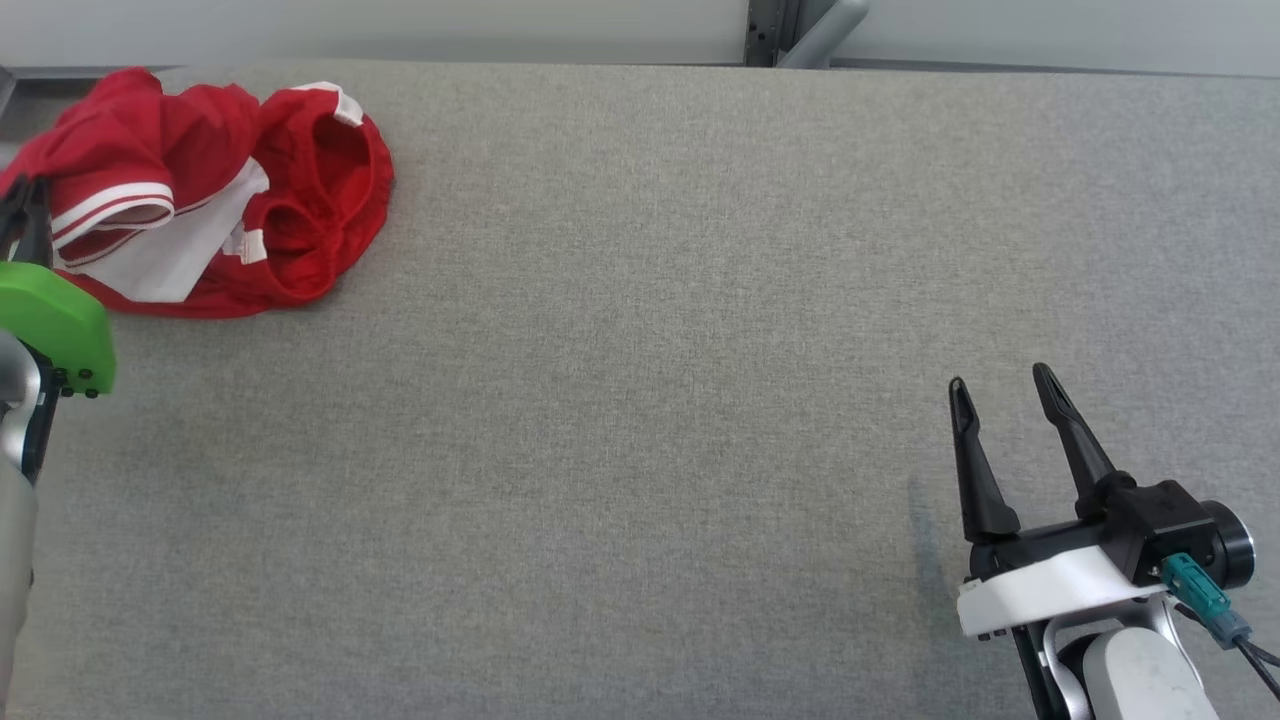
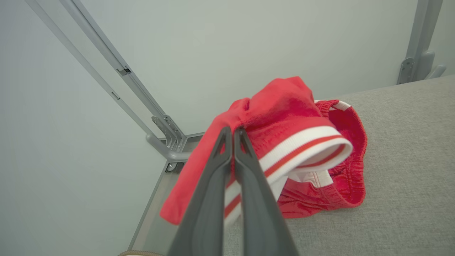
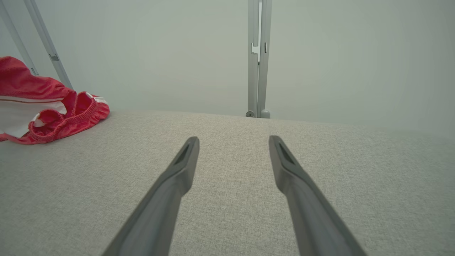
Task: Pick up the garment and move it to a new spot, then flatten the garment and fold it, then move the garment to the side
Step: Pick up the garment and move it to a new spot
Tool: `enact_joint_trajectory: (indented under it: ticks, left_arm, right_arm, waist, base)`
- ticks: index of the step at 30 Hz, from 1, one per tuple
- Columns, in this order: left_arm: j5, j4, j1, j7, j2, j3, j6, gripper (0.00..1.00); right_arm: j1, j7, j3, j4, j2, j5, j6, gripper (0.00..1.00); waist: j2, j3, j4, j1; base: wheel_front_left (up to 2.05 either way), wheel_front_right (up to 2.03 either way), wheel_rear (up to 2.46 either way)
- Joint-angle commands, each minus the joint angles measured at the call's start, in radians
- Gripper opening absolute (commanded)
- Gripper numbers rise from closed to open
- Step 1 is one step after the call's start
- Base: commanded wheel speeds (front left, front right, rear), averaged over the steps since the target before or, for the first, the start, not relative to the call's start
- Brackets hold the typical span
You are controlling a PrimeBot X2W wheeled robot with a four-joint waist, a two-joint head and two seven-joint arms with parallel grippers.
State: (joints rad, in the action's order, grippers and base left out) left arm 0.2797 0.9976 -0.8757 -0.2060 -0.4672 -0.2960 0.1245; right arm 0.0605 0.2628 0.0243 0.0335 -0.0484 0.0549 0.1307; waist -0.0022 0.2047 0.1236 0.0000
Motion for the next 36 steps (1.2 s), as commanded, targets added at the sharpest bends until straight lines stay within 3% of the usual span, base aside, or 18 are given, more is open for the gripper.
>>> enact_joint_trajectory:
  ticks: [1, 11, 21, 29, 36]
  left_arm:
    - [-0.011, -0.015, -0.015, 0.001, -0.016, -0.009, 0.004, 0.00]
    - [-0.037, -0.216, -0.046, 0.076, -0.053, -0.104, 0.006, 0.00]
    - [0.014, -0.573, -0.061, 0.201, -0.029, -0.224, 0.006, 0.00]
    - [0.054, -0.806, -0.031, 0.246, 0.062, -0.281, -0.001, 0.00]
    - [0.088, -0.828, -0.023, 0.250, 0.140, -0.295, -0.031, 0.00]
  right_arm:
    - [-0.019, 0.003, 0.001, 0.005, -0.003, 0.011, 0.000, 1.00]
    - [-0.060, 0.003, -0.014, 0.019, -0.003, 0.057, 0.000, 1.00]
    - [-0.078, 0.003, -0.030, 0.024, -0.003, 0.089, 0.000, 1.00]
    - [-0.065, 0.003, -0.028, 0.020, -0.003, 0.103, 0.000, 1.00]
    - [-0.029, 0.003, -0.021, 0.012, -0.003, 0.121, 0.000, 1.00]
  waist:
    - [0.0022, -0.057, -0.013, 0.0000]
    - [0.0022, -0.160, -0.077, 0.0000]
    - [0.0022, -0.204, -0.159, 0.0000]
    - [0.0022, -0.179, -0.232, 0.0000]
    - [0.0022, -0.108, -0.295, 0.0000]
  base:
    - [0.00, 0.00, 0.00]
    - [0.00, 0.00, 0.00]
    - [0.00, 0.00, 0.00]
    - [0.00, 0.00, 0.00]
    - [0.00, 0.00, 0.00]
